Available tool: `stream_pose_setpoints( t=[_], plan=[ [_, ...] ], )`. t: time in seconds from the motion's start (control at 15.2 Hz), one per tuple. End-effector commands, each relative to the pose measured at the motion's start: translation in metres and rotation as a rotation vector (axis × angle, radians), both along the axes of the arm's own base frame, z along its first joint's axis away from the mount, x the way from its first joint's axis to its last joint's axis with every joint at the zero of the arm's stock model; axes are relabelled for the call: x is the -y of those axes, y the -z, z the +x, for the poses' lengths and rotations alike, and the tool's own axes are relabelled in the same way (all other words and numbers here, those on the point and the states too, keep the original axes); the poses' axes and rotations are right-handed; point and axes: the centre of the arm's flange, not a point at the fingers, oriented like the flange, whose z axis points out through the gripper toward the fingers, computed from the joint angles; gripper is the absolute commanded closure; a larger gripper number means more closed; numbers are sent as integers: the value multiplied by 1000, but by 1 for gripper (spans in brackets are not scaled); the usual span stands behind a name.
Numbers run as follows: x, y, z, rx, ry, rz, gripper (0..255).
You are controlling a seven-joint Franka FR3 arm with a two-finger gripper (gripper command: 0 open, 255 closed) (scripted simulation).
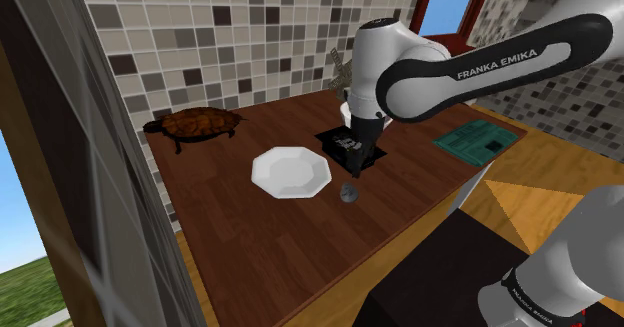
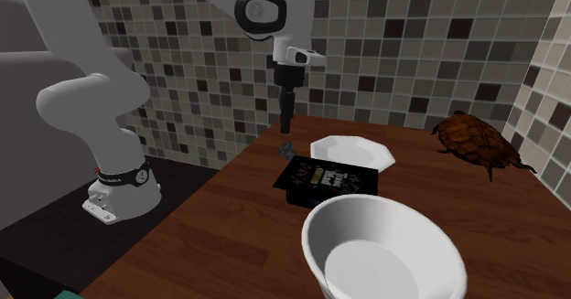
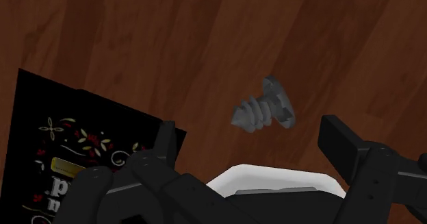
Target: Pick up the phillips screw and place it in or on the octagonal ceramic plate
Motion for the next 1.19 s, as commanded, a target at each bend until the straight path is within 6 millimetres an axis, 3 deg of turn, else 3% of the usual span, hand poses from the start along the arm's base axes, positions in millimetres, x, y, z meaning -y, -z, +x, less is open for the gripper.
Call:
stream_pose_setpoints(
  t=[0.0,0.2,0.66,1.12],
  plan=[
    [-16,22,8,-16,-13,-2,0],
    [-34,47,20,-36,-28,-5,0],
    [-29,84,16,-36,-28,-5,0],
    [-29,87,16,-36,-28,-5,0]
  ],
)
